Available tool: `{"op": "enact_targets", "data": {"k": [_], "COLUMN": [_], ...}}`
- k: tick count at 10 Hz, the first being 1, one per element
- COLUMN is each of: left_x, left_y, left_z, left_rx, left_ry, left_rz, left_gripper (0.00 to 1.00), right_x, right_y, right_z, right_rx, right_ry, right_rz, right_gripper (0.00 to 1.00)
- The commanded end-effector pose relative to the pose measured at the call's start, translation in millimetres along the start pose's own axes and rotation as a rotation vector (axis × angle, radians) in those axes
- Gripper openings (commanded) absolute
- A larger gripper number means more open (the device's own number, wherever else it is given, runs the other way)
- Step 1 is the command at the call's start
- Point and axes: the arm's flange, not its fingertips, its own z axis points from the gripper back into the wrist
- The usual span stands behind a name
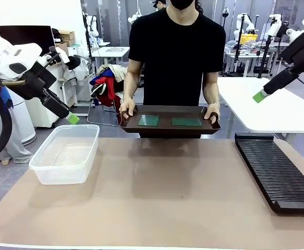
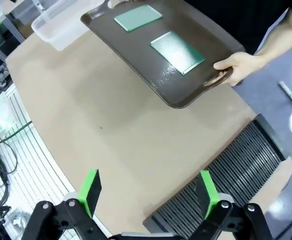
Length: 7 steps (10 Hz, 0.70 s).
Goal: Sort PCBs into racks and boxes based on the side picked up.
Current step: Pick up the Blank PCB handed by the Human.
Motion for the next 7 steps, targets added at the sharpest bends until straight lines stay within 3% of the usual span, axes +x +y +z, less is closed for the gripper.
{"op": "enact_targets", "data": {"k": [1, 3, 4, 7], "left_x": [1.8, 1.5, 2.0, -0.9], "left_y": [-3.0, -2.1, 14.6, 39.8], "left_z": [-1.7, -0.7, -10.7, -8.7], "left_rx": [-0.013, -0.001, -0.044, -0.128], "left_ry": [0.002, 0.002, -0.045, -0.148], "left_rz": [-0.008, -0.004, 0.035, 0.049], "left_gripper": [1.0, 1.0, 1.0, 1.0], "right_x": [2.3, 0.4, -6.1, -40.4], "right_y": [11.8, 4.3, -20.4, -64.8], "right_z": [-5.9, -2.4, -3.3, -1.7], "right_rx": [0.056, 0.012, 0.117, 0.192], "right_ry": [0.037, 0.015, -0.019, -0.093], "right_rz": [0.018, 0.007, 0.043, 0.073], "right_gripper": [1.0, 1.0, 1.0, 1.0]}}
